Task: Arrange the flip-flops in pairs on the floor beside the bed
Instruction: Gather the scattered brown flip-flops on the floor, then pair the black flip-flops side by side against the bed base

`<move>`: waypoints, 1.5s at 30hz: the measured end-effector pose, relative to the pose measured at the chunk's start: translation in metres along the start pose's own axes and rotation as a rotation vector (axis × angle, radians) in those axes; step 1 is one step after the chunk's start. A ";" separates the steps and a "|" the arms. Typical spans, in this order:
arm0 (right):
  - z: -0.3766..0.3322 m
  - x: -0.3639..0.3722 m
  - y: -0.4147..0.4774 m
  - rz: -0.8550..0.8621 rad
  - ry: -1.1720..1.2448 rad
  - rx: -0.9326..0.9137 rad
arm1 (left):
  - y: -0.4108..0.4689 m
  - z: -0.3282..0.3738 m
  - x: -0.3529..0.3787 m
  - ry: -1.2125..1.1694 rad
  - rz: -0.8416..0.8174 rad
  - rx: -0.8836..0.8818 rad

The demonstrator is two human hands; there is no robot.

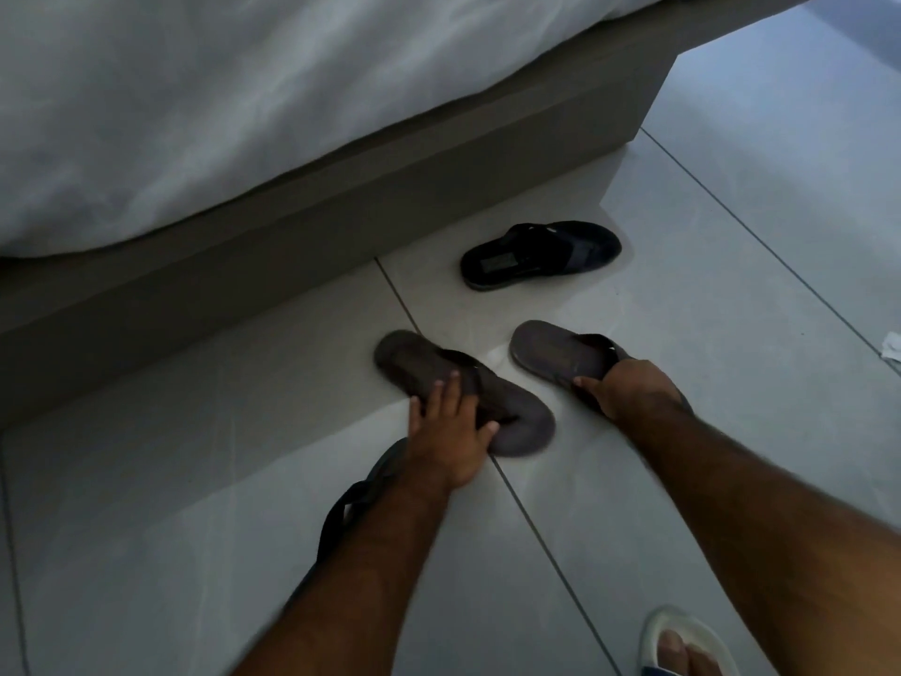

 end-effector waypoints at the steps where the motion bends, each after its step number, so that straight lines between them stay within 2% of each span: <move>1: -0.001 -0.001 0.001 -0.002 -0.005 0.007 | -0.001 0.014 0.006 0.011 -0.026 0.039; 5: 0.002 -0.005 0.006 0.018 0.031 0.057 | -0.007 0.060 0.030 0.060 -0.082 0.160; 9: 0.007 -0.007 0.011 -0.036 0.048 0.086 | -0.002 0.089 0.033 0.065 -0.087 0.208; 17: 0.020 -0.014 0.020 -0.103 0.017 0.171 | 0.027 0.111 0.019 0.054 -0.140 0.293; 19: 0.005 -0.034 0.016 0.107 -0.168 0.122 | 0.025 0.104 0.004 -0.092 -0.010 0.292; 21: -0.031 -0.057 0.009 0.398 -0.317 -0.112 | 0.014 0.082 -0.015 -0.253 0.275 0.184; 22: -0.051 -0.067 0.006 0.478 -0.335 -0.233 | 0.005 0.066 -0.021 -0.298 0.404 0.092; 24: -0.084 -0.079 0.008 0.459 -0.301 -0.396 | -0.020 0.030 -0.018 -0.326 0.554 -0.098; 26: -0.108 -0.083 0.019 0.362 -0.266 -0.461 | -0.048 0.000 -0.003 -0.304 0.603 -0.243; 30: -0.130 -0.084 0.045 0.178 -0.157 -0.391 | -0.101 -0.035 0.039 -0.179 0.468 -0.413; 33: -0.135 -0.077 0.059 0.048 -0.144 -0.306 | -0.114 -0.053 0.060 -0.073 0.326 -0.406; 38: -0.156 -0.054 0.050 0.026 -0.192 -0.390 | -0.096 -0.072 0.060 0.010 0.327 -0.380; 42: -0.189 -0.034 0.025 0.024 -0.173 -0.487 | -0.090 -0.083 0.059 0.088 0.249 -0.298; 45: -0.225 -0.025 -0.001 0.064 -0.319 -0.580 | -0.088 -0.091 0.055 0.137 0.210 -0.228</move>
Point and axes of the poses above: each hand's wrist, its own y-axis towards the middle knuckle, its own x-axis out of the palm, z = x × y, the point moved 4 cm from there along y, towards the middle knuckle, and after that the axes turned 3 degrees about -z, right-handed, at the moved point
